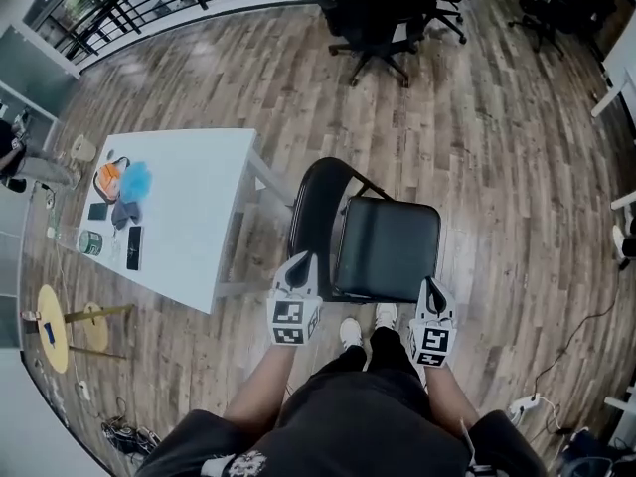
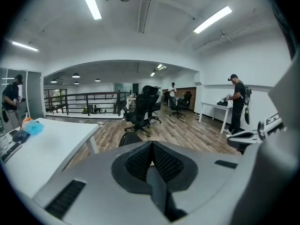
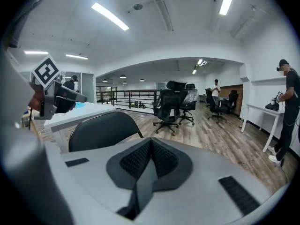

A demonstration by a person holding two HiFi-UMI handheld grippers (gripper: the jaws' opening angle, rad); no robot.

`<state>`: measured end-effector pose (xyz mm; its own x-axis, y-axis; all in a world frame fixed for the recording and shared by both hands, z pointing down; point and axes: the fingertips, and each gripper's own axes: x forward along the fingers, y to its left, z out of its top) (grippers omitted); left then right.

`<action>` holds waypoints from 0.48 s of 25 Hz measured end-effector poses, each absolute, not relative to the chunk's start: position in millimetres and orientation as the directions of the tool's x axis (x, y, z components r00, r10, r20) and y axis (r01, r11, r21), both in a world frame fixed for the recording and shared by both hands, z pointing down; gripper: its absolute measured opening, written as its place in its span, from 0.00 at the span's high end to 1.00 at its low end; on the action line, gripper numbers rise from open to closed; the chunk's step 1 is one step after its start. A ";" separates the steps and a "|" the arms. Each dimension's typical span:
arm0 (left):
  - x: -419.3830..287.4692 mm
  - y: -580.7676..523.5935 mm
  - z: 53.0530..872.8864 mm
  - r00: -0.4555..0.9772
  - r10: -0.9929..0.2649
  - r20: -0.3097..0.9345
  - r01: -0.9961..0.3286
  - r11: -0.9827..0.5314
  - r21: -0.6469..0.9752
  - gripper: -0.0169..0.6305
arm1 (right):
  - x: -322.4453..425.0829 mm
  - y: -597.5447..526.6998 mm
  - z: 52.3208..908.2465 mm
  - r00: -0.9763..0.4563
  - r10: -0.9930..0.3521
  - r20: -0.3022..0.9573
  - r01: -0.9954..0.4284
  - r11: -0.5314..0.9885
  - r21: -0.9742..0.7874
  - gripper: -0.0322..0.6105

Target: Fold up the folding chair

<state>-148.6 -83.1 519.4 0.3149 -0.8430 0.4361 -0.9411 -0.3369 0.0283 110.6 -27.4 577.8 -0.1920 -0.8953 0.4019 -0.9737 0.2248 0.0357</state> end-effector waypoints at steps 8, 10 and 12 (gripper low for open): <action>-193.0 -124.3 571.0 0.074 -0.806 0.587 -0.978 -0.175 -0.117 0.97 | 162.5 -66.2 675.2 -0.158 -0.826 0.542 -0.979 0.202 0.024 0.93; -204.7 -130.0 584.0 0.027 -0.779 0.626 -0.980 -0.145 -0.138 0.97 | 173.1 -72.2 703.5 -0.176 -0.793 0.583 -0.978 0.209 -0.012 0.93; -213.5 -131.2 597.2 0.005 -0.743 0.669 -0.981 -0.135 -0.143 0.96 | 178.2 -76.7 735.4 -0.218 -0.746 0.630 -0.973 0.212 -0.086 0.93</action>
<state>-213.5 -131.2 597.2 0.0047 -0.7429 0.6694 -0.9806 -0.1347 -0.1426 178.2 -76.7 735.4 -0.2180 -0.7458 0.6295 -0.9735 0.2120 -0.0859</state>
